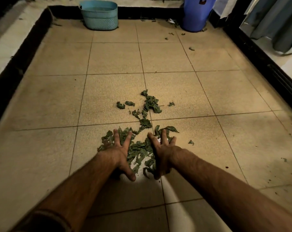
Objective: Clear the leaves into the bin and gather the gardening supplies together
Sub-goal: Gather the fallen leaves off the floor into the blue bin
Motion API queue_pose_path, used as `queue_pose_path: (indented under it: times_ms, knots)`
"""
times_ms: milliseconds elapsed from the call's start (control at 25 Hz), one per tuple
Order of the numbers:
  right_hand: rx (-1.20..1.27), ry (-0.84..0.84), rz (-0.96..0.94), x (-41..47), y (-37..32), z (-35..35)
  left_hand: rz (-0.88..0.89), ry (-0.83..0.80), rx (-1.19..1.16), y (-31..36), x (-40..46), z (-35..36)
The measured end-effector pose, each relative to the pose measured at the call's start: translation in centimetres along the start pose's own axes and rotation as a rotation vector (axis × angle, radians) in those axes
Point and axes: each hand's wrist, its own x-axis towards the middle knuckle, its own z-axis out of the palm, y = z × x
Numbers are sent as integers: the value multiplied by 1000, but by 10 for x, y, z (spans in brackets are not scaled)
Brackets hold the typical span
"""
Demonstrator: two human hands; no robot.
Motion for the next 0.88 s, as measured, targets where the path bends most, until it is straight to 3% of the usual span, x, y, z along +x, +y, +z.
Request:
queue_pose_path:
  times_ms: [160, 320, 400, 600, 760, 880]
  knots:
    - [-112, 51, -80, 7, -9, -8, 33, 73, 171, 18, 6, -1]
    - [-178, 39, -127, 4, -15, -15, 23, 33, 253, 28, 7, -9]
    - [-185, 55, -130, 0, -14, -10, 49, 47, 206, 25, 5, -6]
    - [-120, 340, -219, -17, -9, 13, 260, 306, 49, 0, -9, 13]
    - [22, 346, -190, -36, -9, 22, 304, 402, 74, -4, -25, 22]
    - [199, 354, -122, -44, -5, 6, 308, 407, -93, -7, -32, 8]
